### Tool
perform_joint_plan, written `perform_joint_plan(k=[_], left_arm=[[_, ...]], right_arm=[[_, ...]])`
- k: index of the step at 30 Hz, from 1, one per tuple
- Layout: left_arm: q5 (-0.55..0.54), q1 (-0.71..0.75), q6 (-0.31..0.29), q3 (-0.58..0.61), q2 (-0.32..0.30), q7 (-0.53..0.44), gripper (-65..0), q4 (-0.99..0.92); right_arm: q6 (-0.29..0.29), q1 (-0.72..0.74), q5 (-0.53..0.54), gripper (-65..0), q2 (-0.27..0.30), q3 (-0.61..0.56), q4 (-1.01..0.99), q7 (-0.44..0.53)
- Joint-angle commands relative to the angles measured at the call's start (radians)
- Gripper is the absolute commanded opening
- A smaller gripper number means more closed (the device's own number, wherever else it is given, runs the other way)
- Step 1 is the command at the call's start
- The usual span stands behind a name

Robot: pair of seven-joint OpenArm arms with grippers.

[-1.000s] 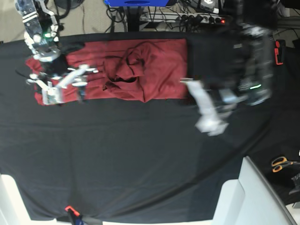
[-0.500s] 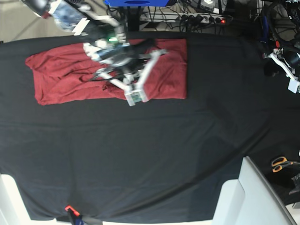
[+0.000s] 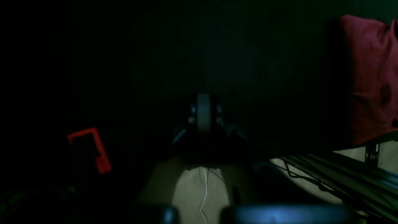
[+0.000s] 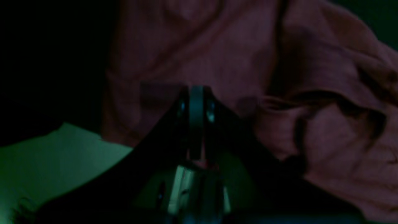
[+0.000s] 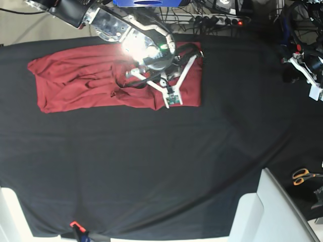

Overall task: Fold the T-shirt properly
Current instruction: 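Press the right gripper down onto the middle of the folded shirt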

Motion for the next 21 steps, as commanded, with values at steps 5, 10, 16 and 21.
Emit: perform_joint_plan(k=[5,10,16,21], left_arm=[[-0.016,0.0,-0.009,-0.008,-0.022,-0.016,-65.0,0.013],[-0.016,0.0,-0.009,-0.008,-0.022,-0.016,-65.0,0.013],[-0.016,0.0,-0.009,-0.008,-0.022,-0.016,-65.0,0.013],[-0.016,0.0,-0.009,-0.008,-0.022,-0.016,-65.0,0.013]], right_arm=[[0.002,-0.017,0.001,-64.8,0.017,0.063,0.016,0.013],[0.002,-0.079,-0.004,-64.8,0.036,0.149,0.022,0.013],[0.002,-0.12,-0.001,-64.8,0.09,0.159,0.075,0.019],[0.002,-0.174,0.001,-64.8,0.121,0.236,0.137,0.013]])
